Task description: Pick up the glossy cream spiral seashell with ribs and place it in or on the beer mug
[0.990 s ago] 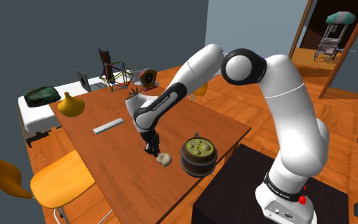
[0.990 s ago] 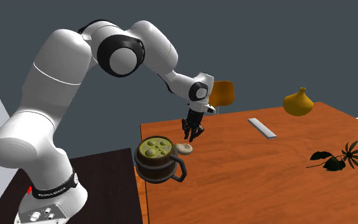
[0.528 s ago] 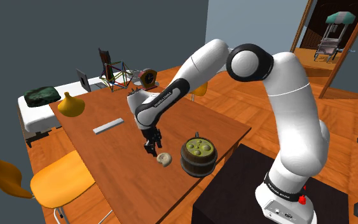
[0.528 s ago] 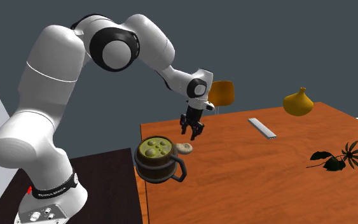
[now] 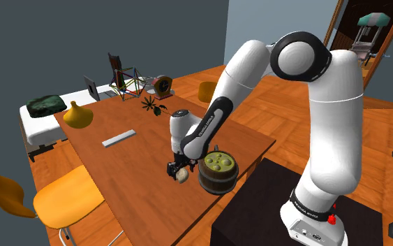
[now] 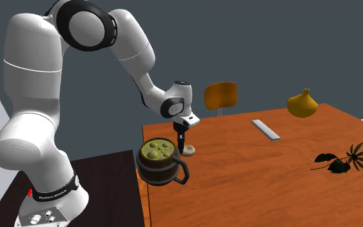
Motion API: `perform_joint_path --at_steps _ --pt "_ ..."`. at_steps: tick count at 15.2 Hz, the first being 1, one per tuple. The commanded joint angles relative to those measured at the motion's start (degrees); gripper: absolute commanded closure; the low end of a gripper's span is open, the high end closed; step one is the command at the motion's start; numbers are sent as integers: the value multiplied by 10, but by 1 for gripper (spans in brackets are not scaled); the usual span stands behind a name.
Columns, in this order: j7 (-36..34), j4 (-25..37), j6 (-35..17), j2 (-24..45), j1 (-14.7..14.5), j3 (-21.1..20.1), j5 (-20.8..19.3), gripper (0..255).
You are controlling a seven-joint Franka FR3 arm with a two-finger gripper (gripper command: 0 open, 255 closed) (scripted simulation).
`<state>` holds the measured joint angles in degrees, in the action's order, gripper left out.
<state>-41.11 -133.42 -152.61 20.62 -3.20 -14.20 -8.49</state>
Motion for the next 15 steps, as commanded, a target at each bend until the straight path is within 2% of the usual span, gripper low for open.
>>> perform_joint_path --at_steps 1,5,12,13,15 --pt "-15 -5 -21 11 -5 8 -6 0" --pt "-24 0 -43 39 -13 18 -19 0" --pt "-24 0 -43 39 -14 18 -18 0" --pt "-24 0 -43 39 -14 18 -18 255" --pt "-24 0 -43 39 -14 18 -18 255"
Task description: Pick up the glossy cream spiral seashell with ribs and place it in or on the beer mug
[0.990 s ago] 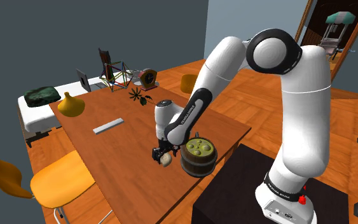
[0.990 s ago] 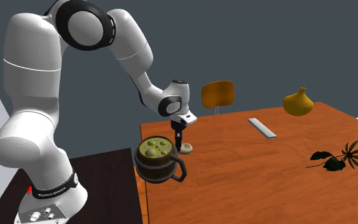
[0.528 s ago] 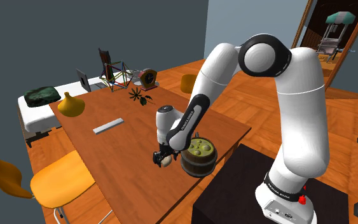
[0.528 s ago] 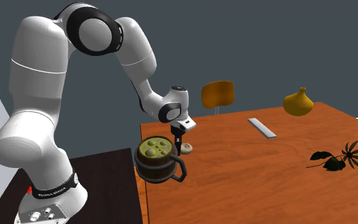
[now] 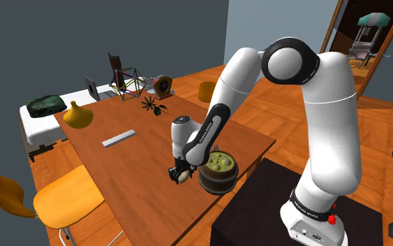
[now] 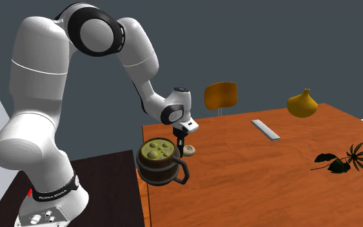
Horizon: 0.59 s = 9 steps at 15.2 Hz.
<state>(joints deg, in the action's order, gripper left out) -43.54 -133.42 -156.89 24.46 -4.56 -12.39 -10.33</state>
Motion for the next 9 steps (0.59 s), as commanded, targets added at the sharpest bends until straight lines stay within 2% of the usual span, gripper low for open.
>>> perform_joint_path --at_steps 1,9 --pt "0 0 0 0 0 0 0 255" --pt "5 -3 12 -16 5 -6 7 255"
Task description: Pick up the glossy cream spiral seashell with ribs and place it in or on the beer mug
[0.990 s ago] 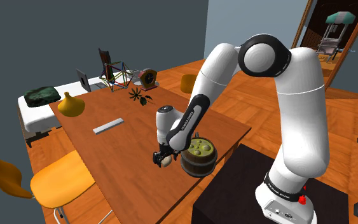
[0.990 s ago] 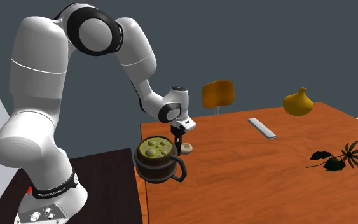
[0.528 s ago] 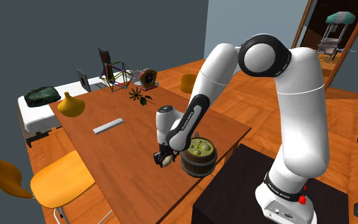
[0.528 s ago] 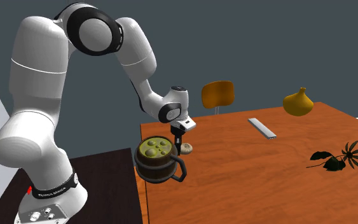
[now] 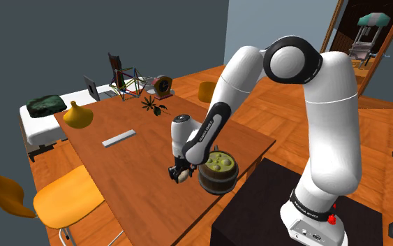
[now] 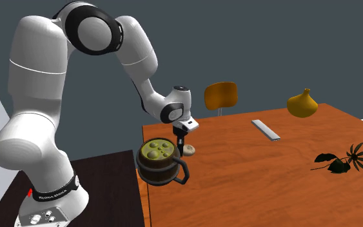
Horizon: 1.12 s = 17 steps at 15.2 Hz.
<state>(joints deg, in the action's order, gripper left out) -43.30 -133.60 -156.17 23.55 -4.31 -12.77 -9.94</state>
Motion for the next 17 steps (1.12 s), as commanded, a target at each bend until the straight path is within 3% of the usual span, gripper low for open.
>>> perform_joint_path --at_steps 1,17 --pt "5 -3 11 -14 5 -5 6 255" --pt "46 -8 120 -132 29 -40 67 255"
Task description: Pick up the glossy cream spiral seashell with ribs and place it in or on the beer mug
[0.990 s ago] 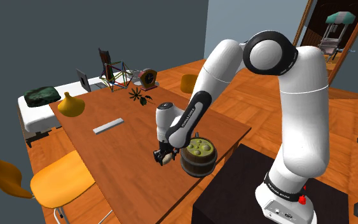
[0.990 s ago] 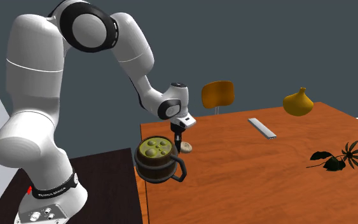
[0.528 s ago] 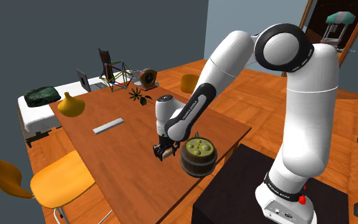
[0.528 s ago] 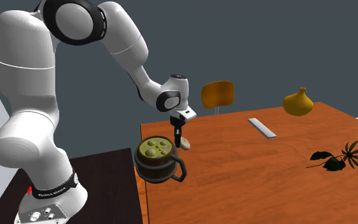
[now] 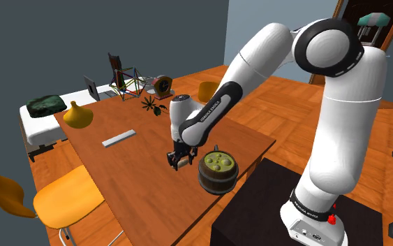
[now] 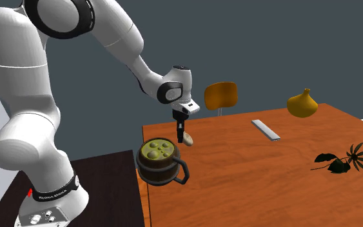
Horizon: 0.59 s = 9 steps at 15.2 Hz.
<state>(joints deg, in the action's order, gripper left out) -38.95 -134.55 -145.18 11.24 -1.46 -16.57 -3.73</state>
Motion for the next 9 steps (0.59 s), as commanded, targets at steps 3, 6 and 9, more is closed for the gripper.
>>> perform_joint_path --at_steps 3,6,9 --pt "9 5 32 -28 3 -5 15 255" --pt "16 9 54 -48 5 -7 24 255" --pt "21 14 77 -66 6 -9 32 255"
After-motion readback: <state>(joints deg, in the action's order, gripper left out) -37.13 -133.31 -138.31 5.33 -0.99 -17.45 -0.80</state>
